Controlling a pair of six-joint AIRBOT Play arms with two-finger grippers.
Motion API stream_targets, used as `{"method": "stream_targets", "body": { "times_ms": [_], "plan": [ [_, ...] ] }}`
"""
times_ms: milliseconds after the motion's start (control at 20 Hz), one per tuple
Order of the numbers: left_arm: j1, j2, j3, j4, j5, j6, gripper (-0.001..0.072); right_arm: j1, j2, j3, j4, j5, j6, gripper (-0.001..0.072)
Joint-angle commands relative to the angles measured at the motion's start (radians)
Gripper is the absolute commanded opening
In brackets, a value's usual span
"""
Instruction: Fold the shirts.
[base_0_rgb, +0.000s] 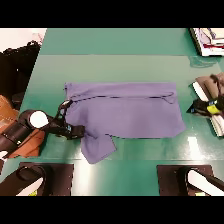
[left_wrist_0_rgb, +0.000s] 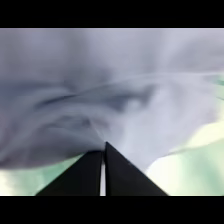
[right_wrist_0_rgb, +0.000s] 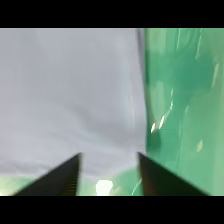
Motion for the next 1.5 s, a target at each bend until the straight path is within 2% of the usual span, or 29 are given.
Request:
{"method": "stream_targets", "body": {
  "times_ms": [0,250,300,500,550,600,700,850,1000,1200,1300,1450],
  "plan": [
    [0.0,0.0,0.101,-0.005,0.001,0.03,0.0025,-0.093,0.031,-0.178,0.018,0.016,-0.002,0.0487],
    [0.0,0.0,0.109,-0.005,0.028,0.03,0.0025,-0.121,0.03,-0.37,0.15,-0.068,-0.036,0.0474],
    [0.0,0.0,0.109,-0.004,0.028,0.03,0.0025,-0.104,0.03,-0.389,0.166,-0.1,-0.036,0.0444],
    [0.0,0.0,0.109,0.011,0.028,0.03,0.0025,-0.004,0.03,-0.399,0.166,-0.203,-0.035,0.0424],
    [0.0,0.0,0.109,0.022,0.028,0.03,0.0025,0.014,0.03,-0.399,0.163,-0.221,-0.035,0.0371],
    [0.0,0.0,0.109,0.034,0.027,0.03,0.0025,0.029,0.03,-0.399,0.163,-0.23,-0.036,0.0191],
    [0.0,0.002,0.11,0.045,0.008,0.03,0.0024,0.048,0.031,-0.399,0.161,-0.228,-0.036,0.002],
    [0.0,0.065,0.111,0.087,-0.06,0.028,0.0024,0.043,0.087,-0.398,0.142,-0.162,-0.066,0.0017],
    [0.0,0.182,0.111,0.156,-0.179,-0.009,0.0024,0.008,0.229,-0.398,0.062,-0.036,-0.066,0.0017],
    [0.0,0.301,0.111,0.053,-0.37,-0.032,0.0024,-0.075,0.449,-0.398,0.0,0.163,-0.066,0.0017],
    [0.0,0.307,0.112,0.014,-0.364,-0.029,0.0024,-0.089,0.532,-0.397,0.004,0.167,-0.057,0.0016],
    [0.0,0.304,0.112,0.042,-0.219,0.021,0.0024,-0.036,0.546,-0.393,0.009,0.126,-0.049,0.0016]
  ]
}}
